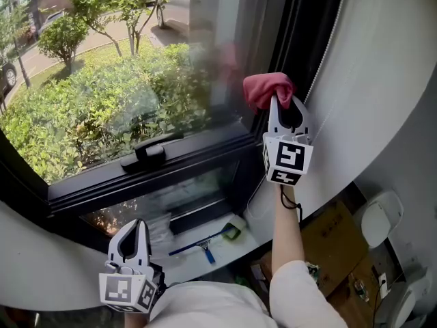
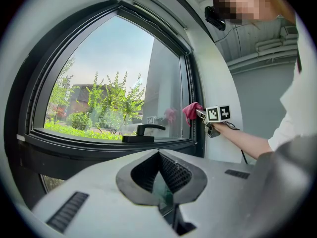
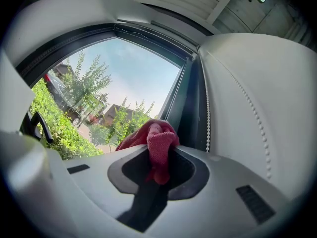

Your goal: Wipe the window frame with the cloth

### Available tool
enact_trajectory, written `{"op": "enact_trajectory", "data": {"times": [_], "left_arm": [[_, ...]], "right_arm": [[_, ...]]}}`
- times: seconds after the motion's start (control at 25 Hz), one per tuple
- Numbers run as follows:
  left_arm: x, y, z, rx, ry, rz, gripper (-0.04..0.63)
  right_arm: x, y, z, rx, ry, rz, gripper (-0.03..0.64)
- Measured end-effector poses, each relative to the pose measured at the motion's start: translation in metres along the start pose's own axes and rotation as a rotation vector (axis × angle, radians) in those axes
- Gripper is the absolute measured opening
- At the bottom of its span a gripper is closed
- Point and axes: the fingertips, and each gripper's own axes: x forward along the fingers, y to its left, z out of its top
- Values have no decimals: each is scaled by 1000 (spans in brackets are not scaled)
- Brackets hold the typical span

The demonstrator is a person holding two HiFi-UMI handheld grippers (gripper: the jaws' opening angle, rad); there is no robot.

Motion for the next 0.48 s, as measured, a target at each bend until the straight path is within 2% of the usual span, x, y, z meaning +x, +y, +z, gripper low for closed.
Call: {"op": "enact_trajectory", "data": {"times": [0.48], "left_arm": [[-1, -3, 1, -2, 0, -2, 8]], "right_arm": [[-6, 5, -12, -9, 20, 7, 87]]}}
